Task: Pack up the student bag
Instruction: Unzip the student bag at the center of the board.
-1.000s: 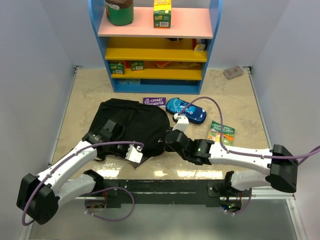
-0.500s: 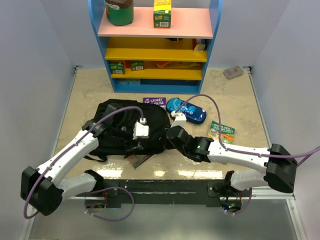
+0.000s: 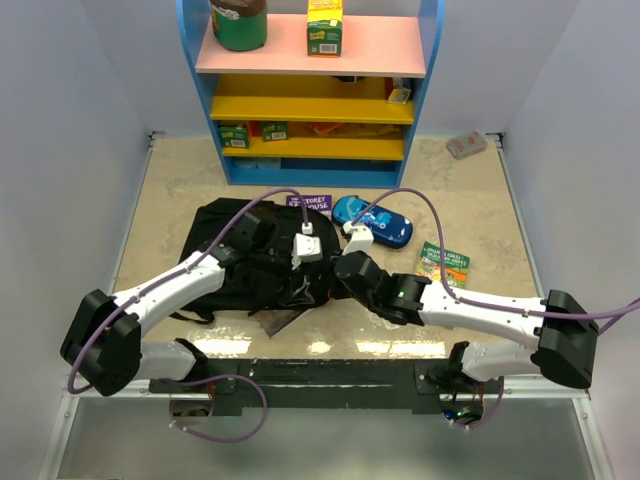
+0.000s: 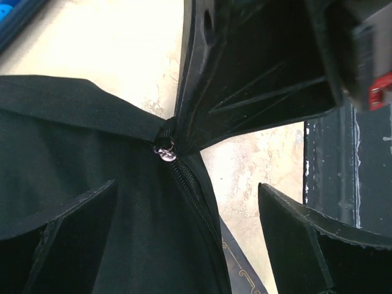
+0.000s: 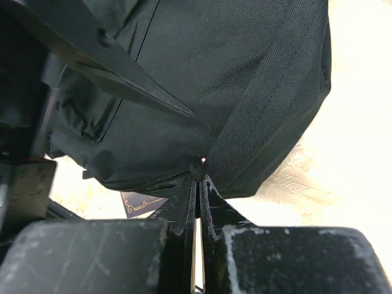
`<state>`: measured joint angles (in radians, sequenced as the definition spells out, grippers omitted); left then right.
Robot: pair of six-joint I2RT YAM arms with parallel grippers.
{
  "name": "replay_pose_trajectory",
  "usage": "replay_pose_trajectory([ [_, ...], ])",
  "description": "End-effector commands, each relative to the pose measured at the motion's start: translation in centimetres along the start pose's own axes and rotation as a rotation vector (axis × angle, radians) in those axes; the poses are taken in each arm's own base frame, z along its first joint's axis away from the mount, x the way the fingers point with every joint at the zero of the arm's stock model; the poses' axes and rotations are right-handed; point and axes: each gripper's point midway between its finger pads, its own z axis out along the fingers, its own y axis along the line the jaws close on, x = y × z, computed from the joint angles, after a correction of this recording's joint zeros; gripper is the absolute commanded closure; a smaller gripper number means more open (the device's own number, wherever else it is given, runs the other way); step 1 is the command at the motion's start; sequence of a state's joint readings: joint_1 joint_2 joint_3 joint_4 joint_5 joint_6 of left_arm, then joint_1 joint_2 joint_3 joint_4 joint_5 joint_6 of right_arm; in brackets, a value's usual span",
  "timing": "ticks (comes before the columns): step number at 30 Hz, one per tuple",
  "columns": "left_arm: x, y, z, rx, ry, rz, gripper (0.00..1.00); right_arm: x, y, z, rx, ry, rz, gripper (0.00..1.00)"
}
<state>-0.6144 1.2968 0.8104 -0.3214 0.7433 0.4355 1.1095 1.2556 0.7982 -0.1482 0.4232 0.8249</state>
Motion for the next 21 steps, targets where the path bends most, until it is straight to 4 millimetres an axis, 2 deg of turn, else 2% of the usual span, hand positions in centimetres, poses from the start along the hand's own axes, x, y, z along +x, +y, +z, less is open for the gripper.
replay_pose_trajectory([
  [1, -0.2, 0.5, 0.9, -0.024, -0.030, 0.014, 0.00, -1.5, 1.0, -0.8, -0.045, -0.040, 0.014, 1.00],
  [3, 0.4, 0.5, 1.2, -0.017, -0.020, 0.028, 0.03, -1.8, 1.1, -0.9, -0.049, -0.044, 0.017, 1.00],
  [4, 0.8, 0.4, 1.5, -0.005, -0.011, 0.046, 0.08, -1.6, 1.1, -1.0, -0.048, -0.039, 0.016, 1.00],
  [5, 0.9, 0.3, 1.6, 0.003, -0.009, 0.058, 0.21, -1.7, 1.2, -1.1, -0.049, -0.040, 0.018, 1.00],
  [7, 1.4, 0.1, 1.8, 0.026, 0.012, 0.059, 0.36, -1.8, 0.6, -1.1, -0.026, -0.044, 0.014, 1.00],
  [8, 1.2, 0.1, 1.7, 0.033, 0.013, 0.069, 0.56, -2.1, 0.6, -1.1, -0.019, -0.051, 0.014, 1.00],
  [10, 1.2, -0.4, 1.4, 0.045, 0.020, 0.102, 0.75, -2.7, 0.2, -1.2, 0.009, -0.070, 0.008, 1.00],
  [11, 1.4, -0.6, 1.2, 0.047, 0.025, 0.109, 0.89, -3.2, 0.3, -1.2, 0.015, -0.079, 0.008, 1.00],
  [12, 1.6, -0.7, 1.1, 0.042, 0.035, 0.124, 0.95, -3.6, 0.1, -1.2, 0.026, -0.085, 0.008, 1.00],
  [13, 1.3, -1.0, 0.8, 0.041, 0.030, 0.148, 0.99, -4.0, -0.6, -1.0, 0.055, -0.090, 0.007, 1.00],
  [15, 1.9, -1.9, 0.4, 0.064, 0.052, 0.173, 1.00, -5.1, -0.9, -0.9, 0.072, -0.101, 0.014, 1.00],
  [16, 1.8, -2.4, 0.1, 0.067, 0.052, 0.192, 1.00, -5.5, -2.1, -0.4, 0.110, -0.093, 0.013, 1.00],
  [20, 2.4, -4.3, -0.7, 0.109, 0.095, 0.243, 1.00, -7.7, -3.5, 0.2, 0.148, -0.102, 0.023, 1.00],
  [21, 2.3, -5.4, -0.9, 0.148, 0.109, 0.281, 1.00, -8.6, -4.9, 0.7, 0.187, -0.102, 0.013, 1.00],
])
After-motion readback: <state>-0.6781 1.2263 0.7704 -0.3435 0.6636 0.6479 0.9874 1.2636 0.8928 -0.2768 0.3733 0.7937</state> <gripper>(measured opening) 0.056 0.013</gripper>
